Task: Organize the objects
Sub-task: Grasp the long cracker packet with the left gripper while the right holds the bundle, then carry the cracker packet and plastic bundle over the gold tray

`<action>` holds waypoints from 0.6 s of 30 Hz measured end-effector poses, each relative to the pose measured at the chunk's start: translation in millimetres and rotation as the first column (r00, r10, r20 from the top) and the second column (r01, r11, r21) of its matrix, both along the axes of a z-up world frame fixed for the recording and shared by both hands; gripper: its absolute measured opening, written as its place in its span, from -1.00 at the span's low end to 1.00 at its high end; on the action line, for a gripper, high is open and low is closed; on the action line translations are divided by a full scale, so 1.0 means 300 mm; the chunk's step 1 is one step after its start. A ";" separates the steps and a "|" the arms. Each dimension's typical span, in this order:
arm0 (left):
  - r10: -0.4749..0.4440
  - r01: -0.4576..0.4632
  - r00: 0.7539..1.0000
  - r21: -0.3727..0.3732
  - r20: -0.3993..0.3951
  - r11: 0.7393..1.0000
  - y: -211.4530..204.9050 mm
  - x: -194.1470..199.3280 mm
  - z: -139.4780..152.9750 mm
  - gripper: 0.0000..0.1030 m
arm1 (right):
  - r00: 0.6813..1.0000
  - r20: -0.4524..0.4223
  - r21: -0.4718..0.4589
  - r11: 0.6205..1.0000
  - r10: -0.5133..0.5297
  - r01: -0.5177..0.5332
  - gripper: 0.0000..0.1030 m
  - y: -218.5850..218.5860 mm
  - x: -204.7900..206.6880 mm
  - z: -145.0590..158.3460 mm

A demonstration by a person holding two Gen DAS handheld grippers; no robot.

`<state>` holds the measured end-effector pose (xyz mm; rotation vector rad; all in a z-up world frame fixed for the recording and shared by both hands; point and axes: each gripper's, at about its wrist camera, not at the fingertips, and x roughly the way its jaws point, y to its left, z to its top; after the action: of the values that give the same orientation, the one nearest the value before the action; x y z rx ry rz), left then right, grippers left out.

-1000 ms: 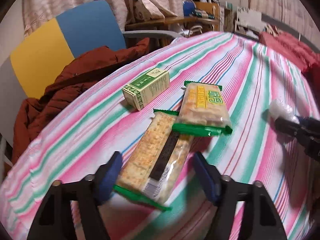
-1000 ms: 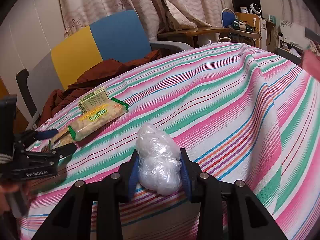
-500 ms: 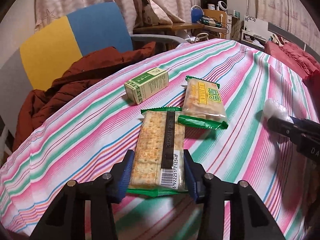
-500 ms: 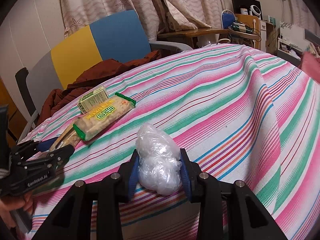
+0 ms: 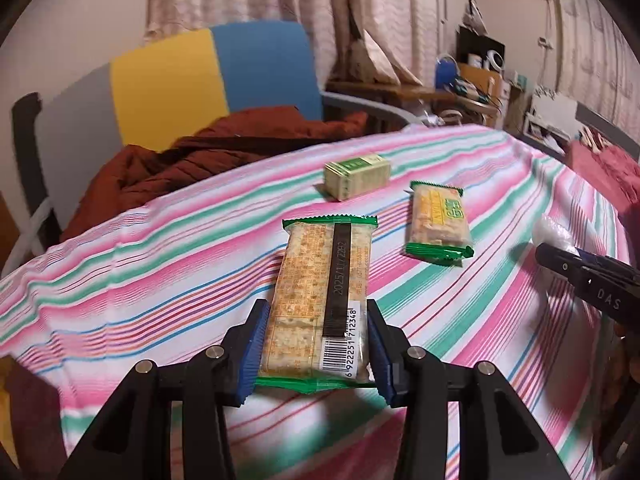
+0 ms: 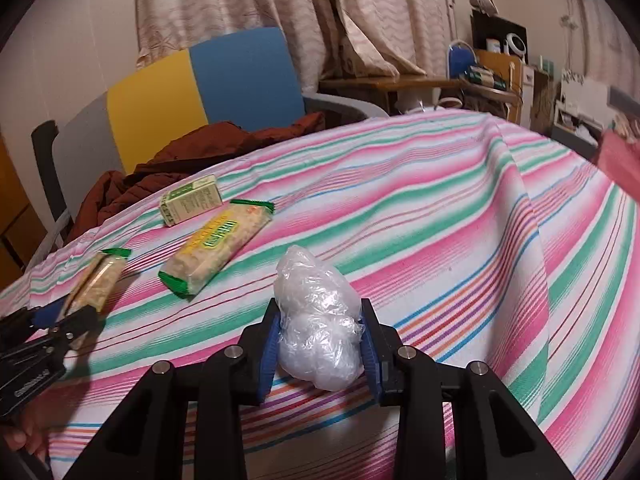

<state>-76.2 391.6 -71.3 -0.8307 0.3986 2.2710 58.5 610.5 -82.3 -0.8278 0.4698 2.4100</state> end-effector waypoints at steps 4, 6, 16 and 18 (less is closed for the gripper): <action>0.030 -0.029 0.999 0.022 -0.027 0.999 -0.042 0.027 0.014 -0.10 | 1.000 0.004 0.089 0.996 0.029 -0.029 -0.29 -0.054 -0.008 0.028; 0.036 -0.035 0.998 0.031 -0.043 0.999 -0.063 0.046 0.022 -0.10 | 0.999 0.005 0.132 0.990 0.049 -0.049 -0.29 -0.084 -0.010 0.040; -0.027 0.027 0.988 0.001 -0.153 1.000 -0.091 0.197 0.042 -0.10 | 0.997 0.015 0.176 0.982 0.074 -0.075 -0.29 -0.163 0.011 0.055; -0.032 0.034 0.988 0.006 -0.154 0.999 -0.103 0.216 0.042 -0.10 | 0.995 0.020 0.169 0.981 0.097 -0.099 -0.29 -0.189 0.018 0.056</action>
<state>-11.5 360.6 -58.7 -0.6416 0.4689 2.3118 63.9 554.0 -65.6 -0.8061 0.2192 2.4931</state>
